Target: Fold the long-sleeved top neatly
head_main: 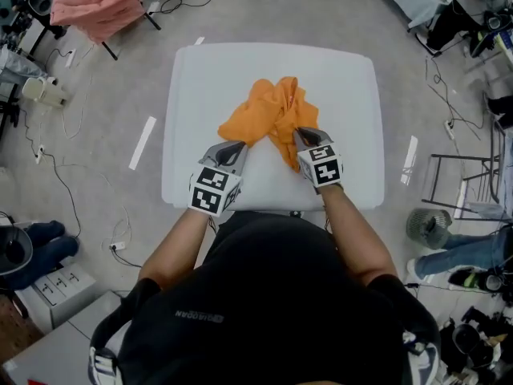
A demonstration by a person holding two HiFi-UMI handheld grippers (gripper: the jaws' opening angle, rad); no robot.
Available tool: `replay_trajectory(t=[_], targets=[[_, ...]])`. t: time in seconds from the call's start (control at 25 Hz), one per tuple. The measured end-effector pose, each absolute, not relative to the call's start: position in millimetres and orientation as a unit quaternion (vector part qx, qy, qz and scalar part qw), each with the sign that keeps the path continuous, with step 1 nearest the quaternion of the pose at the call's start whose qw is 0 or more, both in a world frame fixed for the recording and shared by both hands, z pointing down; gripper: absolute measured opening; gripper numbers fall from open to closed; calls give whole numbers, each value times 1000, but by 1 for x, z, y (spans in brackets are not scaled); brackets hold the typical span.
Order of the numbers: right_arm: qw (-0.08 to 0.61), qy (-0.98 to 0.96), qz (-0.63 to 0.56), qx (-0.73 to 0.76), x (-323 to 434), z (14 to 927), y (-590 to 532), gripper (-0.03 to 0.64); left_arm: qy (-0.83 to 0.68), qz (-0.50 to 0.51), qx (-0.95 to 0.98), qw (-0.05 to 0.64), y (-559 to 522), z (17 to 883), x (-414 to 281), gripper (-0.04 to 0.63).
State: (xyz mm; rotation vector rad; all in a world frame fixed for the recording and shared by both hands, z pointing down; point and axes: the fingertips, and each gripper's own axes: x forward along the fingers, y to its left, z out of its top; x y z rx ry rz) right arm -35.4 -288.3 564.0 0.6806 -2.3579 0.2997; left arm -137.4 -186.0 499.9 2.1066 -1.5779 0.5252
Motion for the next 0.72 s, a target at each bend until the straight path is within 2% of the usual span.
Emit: replay_trajectory(t=[0.24, 0.72], targets=[[252, -896, 183, 316, 41, 547, -309, 14, -587, 203, 749, 229, -200, 505, -140, 6], [229, -874, 247, 349, 96, 572, -346, 28, -576, 267, 748, 196, -246, 509, -129, 6]])
